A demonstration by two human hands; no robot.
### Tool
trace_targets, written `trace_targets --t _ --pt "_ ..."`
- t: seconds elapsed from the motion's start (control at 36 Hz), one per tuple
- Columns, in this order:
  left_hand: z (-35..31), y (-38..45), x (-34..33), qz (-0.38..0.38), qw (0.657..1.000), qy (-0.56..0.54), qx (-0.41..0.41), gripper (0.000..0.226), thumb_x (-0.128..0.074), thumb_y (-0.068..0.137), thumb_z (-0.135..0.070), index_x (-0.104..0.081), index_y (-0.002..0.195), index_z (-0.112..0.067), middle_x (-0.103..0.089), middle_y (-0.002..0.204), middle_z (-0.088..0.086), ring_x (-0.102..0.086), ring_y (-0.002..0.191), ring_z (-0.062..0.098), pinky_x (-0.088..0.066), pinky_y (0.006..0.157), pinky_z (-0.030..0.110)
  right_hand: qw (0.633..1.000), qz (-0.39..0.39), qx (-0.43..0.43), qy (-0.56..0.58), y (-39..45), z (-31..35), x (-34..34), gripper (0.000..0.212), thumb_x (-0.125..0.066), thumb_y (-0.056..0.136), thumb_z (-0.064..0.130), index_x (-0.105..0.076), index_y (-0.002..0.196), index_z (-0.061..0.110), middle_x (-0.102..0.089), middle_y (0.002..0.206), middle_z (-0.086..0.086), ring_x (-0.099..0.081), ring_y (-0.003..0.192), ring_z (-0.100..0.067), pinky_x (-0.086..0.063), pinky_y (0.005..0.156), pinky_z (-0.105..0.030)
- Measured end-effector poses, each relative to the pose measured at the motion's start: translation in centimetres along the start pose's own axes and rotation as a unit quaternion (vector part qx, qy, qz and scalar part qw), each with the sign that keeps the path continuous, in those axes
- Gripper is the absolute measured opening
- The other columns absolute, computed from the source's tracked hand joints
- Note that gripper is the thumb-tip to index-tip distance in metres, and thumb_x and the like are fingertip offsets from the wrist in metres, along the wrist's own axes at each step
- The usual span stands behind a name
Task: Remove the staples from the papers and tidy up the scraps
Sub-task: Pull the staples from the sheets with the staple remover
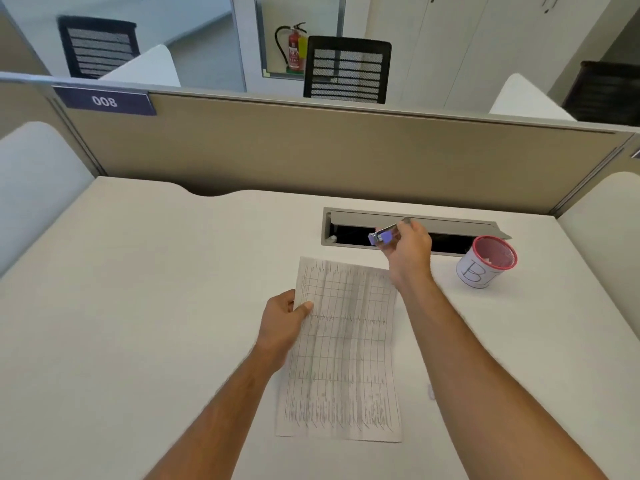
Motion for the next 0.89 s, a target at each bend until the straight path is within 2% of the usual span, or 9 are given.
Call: trace_targets --t 0.06,0.14,0.19,0.25,0.28,0.39,0.58,0.72,0.89 --pt "0.2 -0.5 0.0 0.002 1.000 0.008 -0.003 0.023 -0.060 0.102 -0.013 -0.073 0.121 -0.015 -0.080 0.106 -0.002 -0.078 0.096 0.019 -0.064 0.087 0.046 0.999 0.031 -0.035 0.021 -1.5 0.0 -1.4 0.005 -0.050 0.103 0.004 -0.052 0.108 0.003 -0.054 0.085 -0.015 -0.066 0.079 -0.029 -0.063 0.073 -0.043" --pt "0.5 -1.3 -0.1 0.008 1.000 0.029 -0.010 0.024 -0.060 0.103 -0.017 -0.071 0.123 -0.015 -0.080 0.106 -0.003 -0.078 0.095 0.019 -0.064 0.086 0.047 0.997 0.054 -0.048 -0.024 -3.6 -0.5 -3.3 0.015 -0.055 0.099 -0.003 -0.052 0.114 0.000 -0.061 0.103 -0.021 -0.072 0.077 -0.027 -0.064 0.074 -0.041" --pt "0.8 -1.8 -0.2 0.009 0.999 0.036 -0.020 0.024 -0.059 0.102 -0.018 -0.071 0.123 -0.015 -0.080 0.106 -0.002 -0.078 0.094 0.019 -0.064 0.085 0.048 0.996 0.065 -0.029 -0.059 -4.9 -0.8 -4.3 0.021 -0.056 0.098 -0.004 -0.048 0.116 0.001 -0.061 0.107 -0.023 -0.073 0.077 -0.030 -0.063 0.059 -0.033" --pt "0.8 -2.3 -0.3 0.008 0.999 0.031 -0.029 0.022 -0.059 0.102 -0.017 -0.072 0.120 -0.015 -0.080 0.105 -0.002 -0.078 0.094 0.020 -0.064 0.085 0.049 0.992 0.067 0.003 -0.108 -5.9 -1.2 -5.3 0.021 -0.055 0.097 -0.004 -0.046 0.115 0.001 -0.064 0.104 -0.025 -0.075 0.073 -0.031 -0.050 0.039 -0.023" --pt "0.8 -2.5 -0.4 0.007 0.999 0.029 -0.031 0.022 -0.059 0.102 -0.017 -0.072 0.119 -0.016 -0.081 0.104 -0.002 -0.078 0.093 0.020 -0.064 0.085 0.049 0.988 0.066 0.021 -0.139 -6.2 -1.4 -5.7 0.022 -0.055 0.096 -0.002 -0.046 0.115 0.001 -0.067 0.104 -0.025 -0.076 0.072 -0.029 -0.046 0.037 -0.022" --pt "0.8 -3.2 -0.5 0.009 0.999 0.020 -0.033 0.021 -0.059 0.102 -0.015 -0.072 0.118 -0.016 -0.081 0.102 -0.001 -0.079 0.092 0.021 -0.064 0.084 0.049 0.973 0.082 0.066 -0.207 -7.3 -2.1 -6.5 0.022 -0.053 0.097 0.001 -0.043 0.114 0.013 -0.067 0.102 -0.021 -0.073 0.067 -0.023 -0.064 0.066 -0.041" --pt "0.3 -4.1 -0.5 0.009 0.999 0.010 -0.040 0.017 -0.060 0.101 -0.013 -0.073 0.111 -0.014 -0.081 0.098 0.001 -0.079 0.089 0.022 -0.064 0.082 0.049 0.922 0.113 0.153 -0.338 -9.0 -2.5 -6.8 0.018 -0.050 0.102 0.015 -0.048 0.120 0.014 -0.068 0.100 -0.014 -0.074 0.075 -0.024 -0.052 0.047 -0.022" --pt "0.3 -4.7 -0.4 0.012 0.999 -0.006 -0.034 0.017 -0.060 0.101 -0.012 -0.073 0.112 -0.014 -0.081 0.098 0.001 -0.079 0.090 0.022 -0.064 0.083 0.049 0.882 0.110 0.200 -0.412 -9.8 -2.0 -6.9 0.013 -0.049 0.103 0.021 -0.049 0.111 0.012 -0.067 0.093 -0.010 -0.072 0.074 -0.021 -0.063 0.058 -0.043" --pt "0.3 -5.2 -0.1 0.009 0.999 -0.010 -0.034 0.016 -0.061 0.101 -0.013 -0.073 0.111 -0.016 -0.081 0.098 0.001 -0.079 0.089 0.023 -0.064 0.083 0.050 0.878 0.107 0.211 -0.415 -10.6 -1.7 -6.7 0.015 -0.049 0.103 0.023 -0.052 0.113 0.012 -0.068 0.088 -0.006 -0.072 0.072 -0.018 -0.064 0.059 -0.041"
Point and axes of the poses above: each hand's wrist, its own y-axis towards the middle knuckle, its own x-axis out of the back of the hand, z = x × y, the point moved 3 cm from there along y, towards the middle knuckle
